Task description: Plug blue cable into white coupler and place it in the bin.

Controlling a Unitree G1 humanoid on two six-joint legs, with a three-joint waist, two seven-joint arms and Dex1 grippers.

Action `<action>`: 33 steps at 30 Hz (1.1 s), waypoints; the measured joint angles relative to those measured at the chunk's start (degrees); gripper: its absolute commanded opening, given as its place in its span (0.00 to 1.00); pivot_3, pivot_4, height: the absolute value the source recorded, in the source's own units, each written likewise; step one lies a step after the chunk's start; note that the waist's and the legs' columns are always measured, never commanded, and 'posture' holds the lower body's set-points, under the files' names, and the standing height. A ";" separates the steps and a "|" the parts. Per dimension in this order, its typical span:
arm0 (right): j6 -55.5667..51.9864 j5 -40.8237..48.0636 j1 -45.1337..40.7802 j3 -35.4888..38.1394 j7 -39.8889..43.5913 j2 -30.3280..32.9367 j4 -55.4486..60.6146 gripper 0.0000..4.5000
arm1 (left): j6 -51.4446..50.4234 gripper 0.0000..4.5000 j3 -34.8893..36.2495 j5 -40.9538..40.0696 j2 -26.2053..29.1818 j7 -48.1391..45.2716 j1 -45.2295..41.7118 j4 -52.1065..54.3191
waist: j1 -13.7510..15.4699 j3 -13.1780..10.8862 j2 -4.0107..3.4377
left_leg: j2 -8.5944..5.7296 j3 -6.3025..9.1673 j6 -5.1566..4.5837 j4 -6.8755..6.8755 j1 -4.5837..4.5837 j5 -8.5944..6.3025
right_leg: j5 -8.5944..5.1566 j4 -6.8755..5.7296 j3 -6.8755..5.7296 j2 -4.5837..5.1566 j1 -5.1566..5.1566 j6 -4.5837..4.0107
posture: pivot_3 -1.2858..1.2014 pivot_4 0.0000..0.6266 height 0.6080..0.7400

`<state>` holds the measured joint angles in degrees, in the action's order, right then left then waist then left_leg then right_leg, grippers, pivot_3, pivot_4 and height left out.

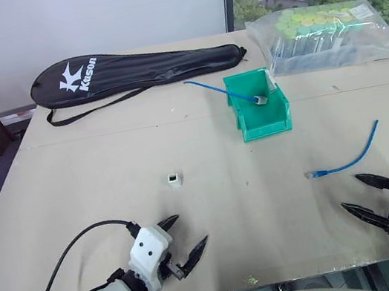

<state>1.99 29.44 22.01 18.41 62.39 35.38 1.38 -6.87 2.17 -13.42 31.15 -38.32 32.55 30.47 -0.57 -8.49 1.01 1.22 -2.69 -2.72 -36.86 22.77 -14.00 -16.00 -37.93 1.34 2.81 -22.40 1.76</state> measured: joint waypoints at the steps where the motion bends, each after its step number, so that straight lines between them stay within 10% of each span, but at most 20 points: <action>1: 0.00 0.00 0.00 0.00 0.00 0.00 0.00 0.99 | 0.00 1.00 0.00 0.00 0.00 0.00 0.00 0.00 | 0.00 0.00 0.00 | 0.00 0.00 0.00 0.00 0.00 0.00 | 0.00 0.00 0.00 0.00 0.00 0.00 | 0.52 0.24 1.00; 20: 0.86 -2.52 -3.40 0.01 0.26 2.00 -0.05 0.99 | 3.46 1.00 -0.46 -0.07 0.16 -2.08 -0.91 -2.63 | 0.05 0.00 0.00 | 0.00 -0.02 0.00 -0.04 0.01 0.00 | 0.00 -0.02 -0.02 0.01 0.00 0.00 | 0.52 0.24 1.00; 33: -4.79 -9.42 -22.94 -11.77 6.90 12.93 -4.94 0.99 | -12.17 1.00 2.05 -13.39 19.04 -16.33 -23.26 4.48 | 0.13 -0.09 -0.01 | 0.05 0.02 -0.04 -0.30 0.10 -0.01 | 0.17 0.03 -0.37 0.04 0.19 0.14 | 0.52 0.24 1.00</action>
<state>-2.80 20.02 -0.94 6.64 69.29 48.30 -3.56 -19.04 4.22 -26.81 50.20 -54.65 9.30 34.94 -0.45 -8.58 0.99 1.28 -2.67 -2.76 -37.17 22.87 -14.01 -15.83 -37.90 0.97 2.86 -22.21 1.90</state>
